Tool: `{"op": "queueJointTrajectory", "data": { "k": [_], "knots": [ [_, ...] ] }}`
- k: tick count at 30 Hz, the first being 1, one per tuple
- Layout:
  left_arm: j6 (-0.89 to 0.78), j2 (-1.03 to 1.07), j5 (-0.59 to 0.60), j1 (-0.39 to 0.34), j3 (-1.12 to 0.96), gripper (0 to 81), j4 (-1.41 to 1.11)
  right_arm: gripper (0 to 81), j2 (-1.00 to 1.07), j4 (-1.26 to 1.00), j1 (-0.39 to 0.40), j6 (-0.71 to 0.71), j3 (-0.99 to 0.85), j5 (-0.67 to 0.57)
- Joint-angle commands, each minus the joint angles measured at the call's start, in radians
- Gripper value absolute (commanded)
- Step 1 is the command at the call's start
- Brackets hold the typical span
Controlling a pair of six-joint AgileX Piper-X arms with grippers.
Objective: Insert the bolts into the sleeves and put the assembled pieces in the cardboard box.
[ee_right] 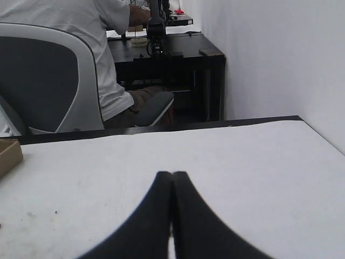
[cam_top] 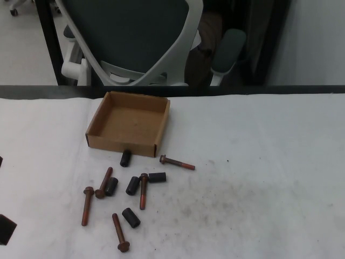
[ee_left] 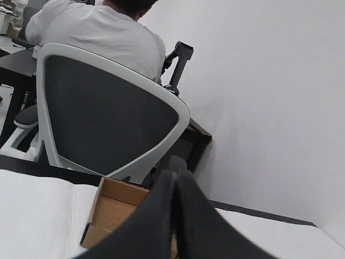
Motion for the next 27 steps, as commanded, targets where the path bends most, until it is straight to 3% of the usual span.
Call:
{"op": "queueJointTrajectory", "data": {
  "k": [1,19,27],
  "knots": [
    [0.000,0.007,-0.003,-0.004,-0.012,0.8,-0.011,0.3,0.001,-0.004,0.001,0.004,-0.010,-0.001],
    [0.000,0.007,-0.003,-0.004,-0.012,0.8,-0.011,0.3,0.001,-0.029,-0.001,0.007,-0.010,0.015],
    [0.000,0.007,-0.022,-0.004,-0.012,0.8,-0.011,0.3,0.001,-0.024,-0.001,0.239,-0.010,-0.028]
  ]
}}
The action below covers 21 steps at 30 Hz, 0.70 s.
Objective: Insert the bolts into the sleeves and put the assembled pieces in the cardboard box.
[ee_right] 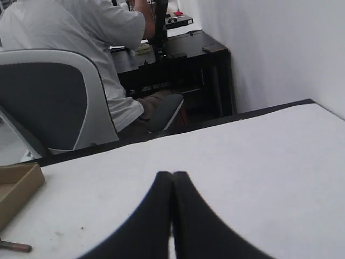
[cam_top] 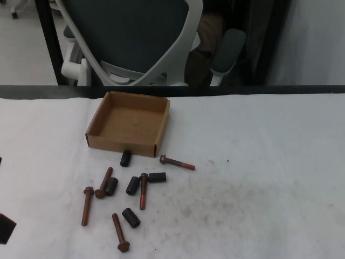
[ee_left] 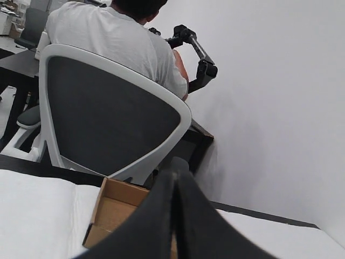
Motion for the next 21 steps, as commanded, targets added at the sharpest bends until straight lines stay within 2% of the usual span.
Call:
{"op": "queueJointTrajectory", "data": {
  "k": [1,4,5,8,15,21],
  "knots": [
    [0.000,0.007,-0.011,-0.004,-0.012,0.8,-0.011,0.3,0.001,-0.016,-0.001,0.060,-0.010,-0.058],
    [-0.025,0.007,0.017,-0.004,-0.012,0.8,-0.011,0.3,0.001,-0.016,-0.001,0.034,-0.010,-0.235],
    [-0.026,0.007,0.050,-0.004,-0.012,0.8,-0.011,0.3,0.001,-0.016,-0.001,0.012,-0.010,-0.340],
    [-0.007,0.007,0.163,-0.004,-0.012,0.8,0.004,0.3,0.017,-0.002,-0.001,-0.004,-0.010,-0.481],
    [0.044,0.015,0.178,-0.004,-0.012,0.8,0.245,0.3,0.147,0.030,-0.001,-0.009,-0.010,-0.578],
    [0.077,0.120,0.161,-0.004,-0.056,0.8,0.326,0.3,0.333,0.029,0.005,-0.024,-0.083,-0.638]
  ]
}}
